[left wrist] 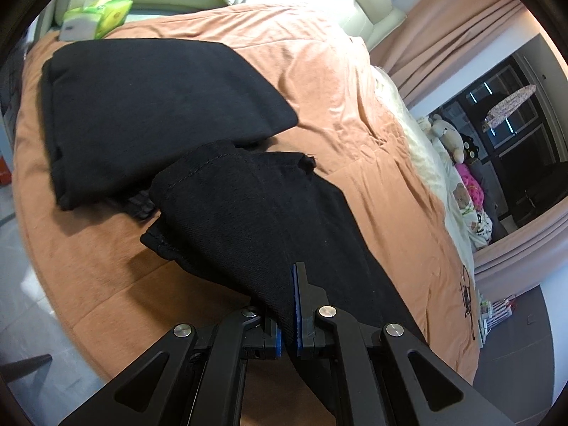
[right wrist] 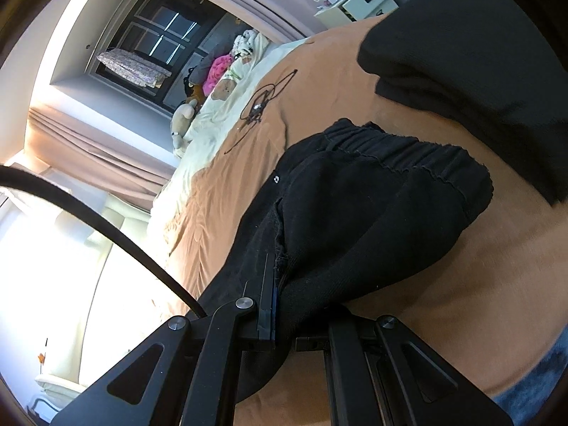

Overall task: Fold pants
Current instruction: 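Fold the trousers lengthwise with the left gripper while the right gripper holds the waistband, then open both grippers and release the folded black trousers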

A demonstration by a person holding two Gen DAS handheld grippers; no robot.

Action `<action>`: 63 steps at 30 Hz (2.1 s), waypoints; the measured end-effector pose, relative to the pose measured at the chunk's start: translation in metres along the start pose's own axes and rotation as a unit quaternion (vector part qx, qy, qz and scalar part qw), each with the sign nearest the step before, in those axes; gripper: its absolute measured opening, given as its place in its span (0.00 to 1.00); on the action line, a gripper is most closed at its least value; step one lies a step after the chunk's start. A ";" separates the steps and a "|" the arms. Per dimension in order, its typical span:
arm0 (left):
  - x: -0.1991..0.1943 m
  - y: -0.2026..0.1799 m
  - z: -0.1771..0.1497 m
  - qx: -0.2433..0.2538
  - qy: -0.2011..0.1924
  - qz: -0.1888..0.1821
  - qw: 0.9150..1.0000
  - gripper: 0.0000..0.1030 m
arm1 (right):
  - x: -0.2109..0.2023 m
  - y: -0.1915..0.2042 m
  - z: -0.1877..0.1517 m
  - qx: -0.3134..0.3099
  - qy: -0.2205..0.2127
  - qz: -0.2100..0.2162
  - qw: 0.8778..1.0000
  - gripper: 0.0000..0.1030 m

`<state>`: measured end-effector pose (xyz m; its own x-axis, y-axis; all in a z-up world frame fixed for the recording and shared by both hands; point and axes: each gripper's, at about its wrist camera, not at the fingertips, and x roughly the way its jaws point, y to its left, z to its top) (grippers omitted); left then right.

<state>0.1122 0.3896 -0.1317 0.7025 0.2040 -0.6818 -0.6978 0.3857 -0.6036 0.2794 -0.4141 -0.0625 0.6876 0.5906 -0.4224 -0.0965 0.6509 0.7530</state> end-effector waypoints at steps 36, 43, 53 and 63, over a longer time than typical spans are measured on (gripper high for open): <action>0.026 0.063 0.001 -0.028 0.006 0.060 0.998 0.04 | 0.048 -0.038 0.063 0.086 -0.034 -0.066 0.994 0.10; 0.006 0.053 0.007 -0.013 -0.015 0.054 0.998 0.04 | 0.024 -0.001 0.058 0.047 -0.076 -0.114 0.990 0.03; 0.017 0.069 0.005 -0.010 0.016 0.063 0.998 0.18 | 0.041 0.027 0.025 0.030 -0.066 -0.180 0.981 0.25; -0.011 0.075 -0.004 0.029 -0.006 0.088 0.996 0.37 | 0.071 0.143 0.020 -0.132 -0.027 -0.154 0.979 0.37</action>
<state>0.0517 0.4122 -0.1710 0.5713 0.2841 -0.7700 -0.8018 0.3934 -0.4497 0.3293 -0.2888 0.0252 0.7496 0.3252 -0.5765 -0.0555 0.8988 0.4349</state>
